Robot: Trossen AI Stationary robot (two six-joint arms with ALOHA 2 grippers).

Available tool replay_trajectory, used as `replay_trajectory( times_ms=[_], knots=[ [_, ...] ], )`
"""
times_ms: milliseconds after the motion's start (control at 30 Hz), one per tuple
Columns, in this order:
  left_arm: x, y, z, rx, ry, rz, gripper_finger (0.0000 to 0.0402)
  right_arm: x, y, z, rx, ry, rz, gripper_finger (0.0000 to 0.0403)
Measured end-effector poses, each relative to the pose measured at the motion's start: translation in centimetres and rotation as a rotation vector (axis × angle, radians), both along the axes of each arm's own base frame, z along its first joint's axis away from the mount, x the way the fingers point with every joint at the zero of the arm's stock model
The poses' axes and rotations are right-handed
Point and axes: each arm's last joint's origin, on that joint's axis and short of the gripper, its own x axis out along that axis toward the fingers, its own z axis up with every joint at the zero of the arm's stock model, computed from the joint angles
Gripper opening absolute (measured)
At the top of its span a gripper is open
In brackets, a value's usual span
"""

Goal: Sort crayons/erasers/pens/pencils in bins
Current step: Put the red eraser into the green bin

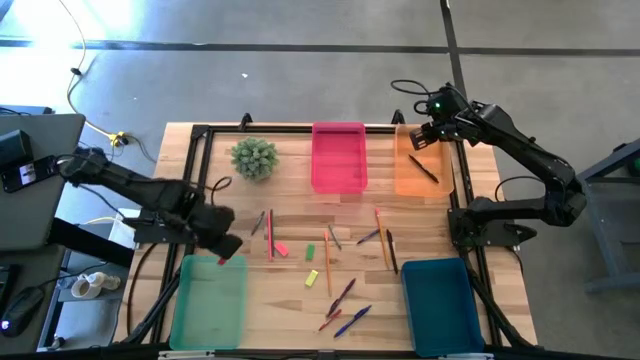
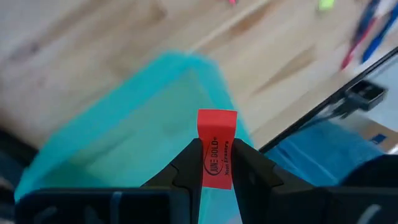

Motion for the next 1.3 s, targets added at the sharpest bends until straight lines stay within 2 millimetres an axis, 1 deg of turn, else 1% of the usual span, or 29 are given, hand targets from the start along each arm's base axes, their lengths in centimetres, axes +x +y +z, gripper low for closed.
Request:
replay_trajectory(
  times_ms=[100, 300, 500, 667, 833, 933, 1100, 1300],
  knots=[
    [-0.4, -1.7, -0.4, -0.002, 0.056, -0.021, 0.0060, 0.0, 0.0, 0.0, 0.001, -0.002, -0.003, 0.0121],
    [-0.5, -4.8, -1.7, 0.021, 0.176, -0.062, 0.0060, 0.0, 0.0, 0.0, 0.000, -0.011, -0.004, 0.0121],
    [0.0, -6.4, -2.9, 0.072, 0.222, -0.051, 0.0060, 0.2, -0.1, 0.2, -0.006, -0.053, -0.034, 0.0121],
    [0.7, -7.5, -4.1, 0.091, 0.248, -0.057, 0.0060, 0.9, 0.4, 0.2, 0.012, -0.084, 0.015, 0.0121],
    [1.4, -8.2, -5.2, 0.105, 0.278, -0.064, 0.0060, 2.1, 1.7, 0.2, 0.041, -0.122, 0.048, 0.0121],
    [1.7, -8.4, -5.5, 0.105, 0.276, -0.069, 0.0060, 3.0, 2.8, 0.1, 0.072, -0.143, 0.103, 0.0121],
    [1.8, -8.5, -5.8, 0.099, 0.293, -0.065, 0.0060, 4.3, 4.9, 0.0, 0.153, -0.200, 0.180, 0.0121],
    [1.9, -8.6, -5.7, 0.080, 0.290, -0.071, 0.0060, 5.5, 7.5, -0.1, 0.219, -0.223, 0.228, 0.0121]
  ],
)
